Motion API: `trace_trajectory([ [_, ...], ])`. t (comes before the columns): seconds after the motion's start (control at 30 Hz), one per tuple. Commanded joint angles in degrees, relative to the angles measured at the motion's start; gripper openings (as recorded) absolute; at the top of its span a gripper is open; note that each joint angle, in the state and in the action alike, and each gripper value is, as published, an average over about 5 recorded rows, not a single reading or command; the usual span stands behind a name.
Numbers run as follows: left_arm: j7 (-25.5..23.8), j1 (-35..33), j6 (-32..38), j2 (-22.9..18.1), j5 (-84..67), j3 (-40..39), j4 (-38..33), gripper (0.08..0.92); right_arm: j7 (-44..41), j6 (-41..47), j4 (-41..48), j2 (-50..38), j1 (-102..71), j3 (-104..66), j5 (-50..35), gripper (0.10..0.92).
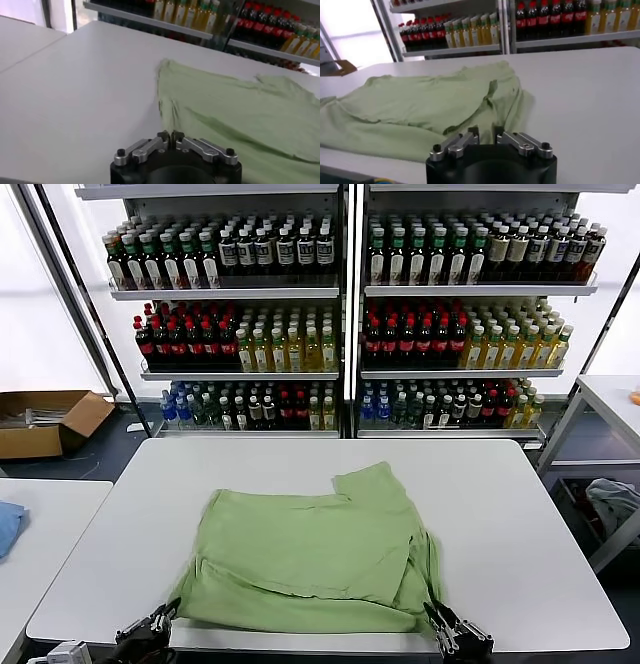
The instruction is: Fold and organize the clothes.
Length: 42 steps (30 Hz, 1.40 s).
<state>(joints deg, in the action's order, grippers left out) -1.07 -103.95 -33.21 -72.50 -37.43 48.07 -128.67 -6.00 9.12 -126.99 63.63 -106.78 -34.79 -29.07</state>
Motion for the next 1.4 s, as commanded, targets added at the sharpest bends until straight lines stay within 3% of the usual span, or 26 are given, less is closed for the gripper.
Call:
trace_trajectory([
  [0.03,1.0,-0.6,0.1,-1.3,0.7,4.1,-3.1,0.219,0.1,-1.3,-0.7,-1.2,5.3,-0.8,-4.7,0.443],
  [0.2,0.5,1.5,0.1,0.0,-0.4,5.6,-3.0,0.366,1.2,2.6,2.6,-4.3,16.5,1.2,-3.0,0.582],
  [0.43,-3.9,12.3,0.2,8.1,-1.8,0.9,5.7,0.566,2.1,14.6,13.3,-5.4,37.7,7.1,-0.9,0.779],
  [0.73,-5.6,28.7,0.2,16.0,-3.0,-8.9,19.5,0.802,1.8,9.2,33.8,-1.7,58.9,18.7,2.6,0.822],
  [0.93,-6.0,39.2,0.2,19.2,-3.8,-15.8,29.1,0.822,-2.9,9.8,43.0,-1.0,65.0,24.3,-0.1,0.823],
  [1.07,-6.4,45.6,0.2,20.4,-4.4,-20.2,35.3,0.823,-4.8,15.2,46.9,-1.4,68.2,27.1,-3.9,0.823],
  [1.4,-7.4,55.7,0.4,20.3,-4.4,-27.8,44.8,0.823,-5.2,23.9,54.3,0.0,74.2,30.0,-8.8,0.823],
])
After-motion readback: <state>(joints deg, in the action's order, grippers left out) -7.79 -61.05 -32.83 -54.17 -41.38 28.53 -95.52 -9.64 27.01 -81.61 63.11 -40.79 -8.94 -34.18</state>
